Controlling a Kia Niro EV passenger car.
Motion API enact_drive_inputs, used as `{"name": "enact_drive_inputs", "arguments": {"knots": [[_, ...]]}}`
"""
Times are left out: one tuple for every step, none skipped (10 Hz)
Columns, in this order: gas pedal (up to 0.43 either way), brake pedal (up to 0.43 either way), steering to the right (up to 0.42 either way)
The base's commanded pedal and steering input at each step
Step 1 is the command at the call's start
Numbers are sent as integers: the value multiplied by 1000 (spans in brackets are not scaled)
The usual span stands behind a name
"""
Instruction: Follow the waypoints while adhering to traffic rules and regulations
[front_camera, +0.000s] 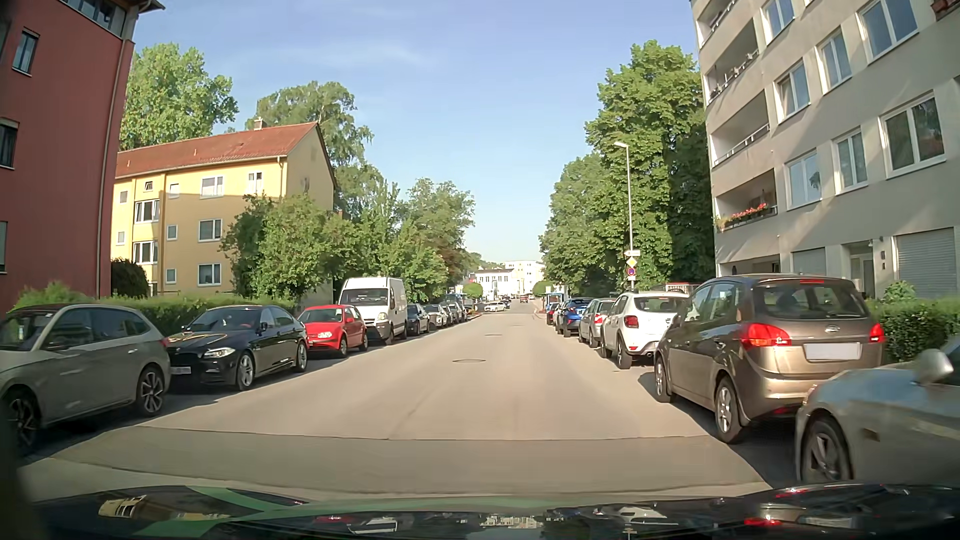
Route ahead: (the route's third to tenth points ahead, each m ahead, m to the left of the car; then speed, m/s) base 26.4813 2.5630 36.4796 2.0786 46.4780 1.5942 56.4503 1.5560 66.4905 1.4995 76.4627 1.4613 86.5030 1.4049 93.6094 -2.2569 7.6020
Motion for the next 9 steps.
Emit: {"name": "enact_drive_inputs", "arguments": {"knots": [[28,0,1],[28,0,1],[28,0,2],[28,0,1],[28,0,2],[39,0,1],[39,0,1],[28,0,1],[28,0,2]]}}
